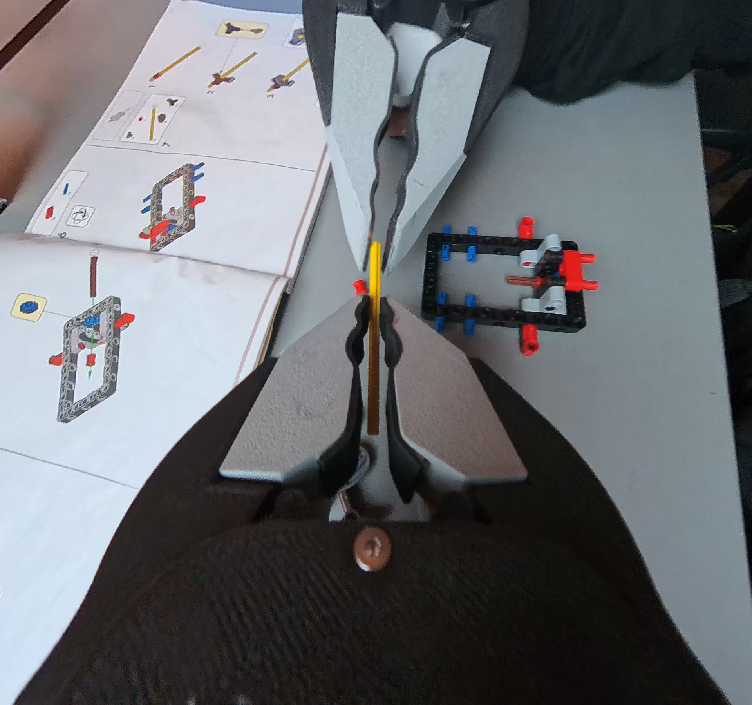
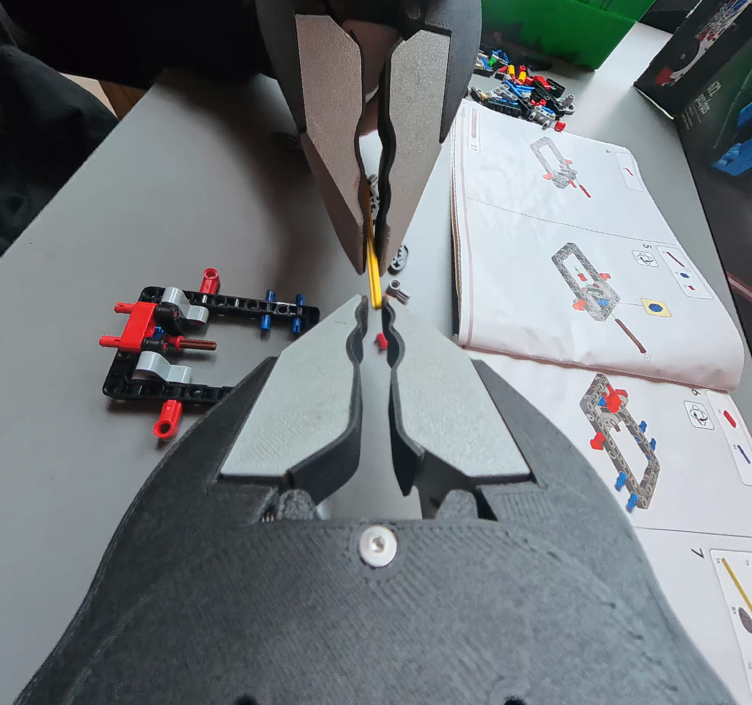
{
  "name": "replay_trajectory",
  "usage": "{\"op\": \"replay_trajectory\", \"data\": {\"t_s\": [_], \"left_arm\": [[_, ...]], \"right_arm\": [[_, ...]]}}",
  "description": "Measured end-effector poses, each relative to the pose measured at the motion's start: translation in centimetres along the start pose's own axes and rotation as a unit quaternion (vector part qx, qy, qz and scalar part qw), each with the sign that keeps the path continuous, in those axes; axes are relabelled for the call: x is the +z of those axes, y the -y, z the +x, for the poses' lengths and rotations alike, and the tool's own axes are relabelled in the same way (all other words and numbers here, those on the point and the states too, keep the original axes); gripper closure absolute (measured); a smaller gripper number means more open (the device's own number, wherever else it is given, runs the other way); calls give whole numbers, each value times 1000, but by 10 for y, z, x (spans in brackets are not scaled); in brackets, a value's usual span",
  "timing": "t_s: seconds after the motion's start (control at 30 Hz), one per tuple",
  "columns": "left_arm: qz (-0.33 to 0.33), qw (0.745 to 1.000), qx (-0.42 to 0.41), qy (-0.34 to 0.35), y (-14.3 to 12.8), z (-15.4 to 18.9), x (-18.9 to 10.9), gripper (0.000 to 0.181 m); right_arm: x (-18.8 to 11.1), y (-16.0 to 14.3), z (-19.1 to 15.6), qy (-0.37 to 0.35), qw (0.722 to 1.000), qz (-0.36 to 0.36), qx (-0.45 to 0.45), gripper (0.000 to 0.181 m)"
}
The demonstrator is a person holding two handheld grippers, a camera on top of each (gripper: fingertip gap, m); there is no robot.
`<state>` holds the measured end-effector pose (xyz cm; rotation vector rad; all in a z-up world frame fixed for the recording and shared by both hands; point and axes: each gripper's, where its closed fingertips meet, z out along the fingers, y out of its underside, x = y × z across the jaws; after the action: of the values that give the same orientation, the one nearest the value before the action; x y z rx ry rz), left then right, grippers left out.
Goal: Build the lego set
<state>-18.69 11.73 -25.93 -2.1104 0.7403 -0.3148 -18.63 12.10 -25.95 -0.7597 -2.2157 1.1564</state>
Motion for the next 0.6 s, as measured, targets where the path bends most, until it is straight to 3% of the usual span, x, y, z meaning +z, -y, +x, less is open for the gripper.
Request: {"op": "replay_trajectory", "data": {"t_s": [0.3, 0.6], "left_arm": [[-57, 998, -39, 9, -25, -12, 3, 179], [-80, 995, -60, -11, -32, -8, 6, 179]], "right_arm": [[-3, -23, 6, 9, 998, -54, 13, 168], [12, -33, 6, 15, 995, -101, -12, 176]]}}
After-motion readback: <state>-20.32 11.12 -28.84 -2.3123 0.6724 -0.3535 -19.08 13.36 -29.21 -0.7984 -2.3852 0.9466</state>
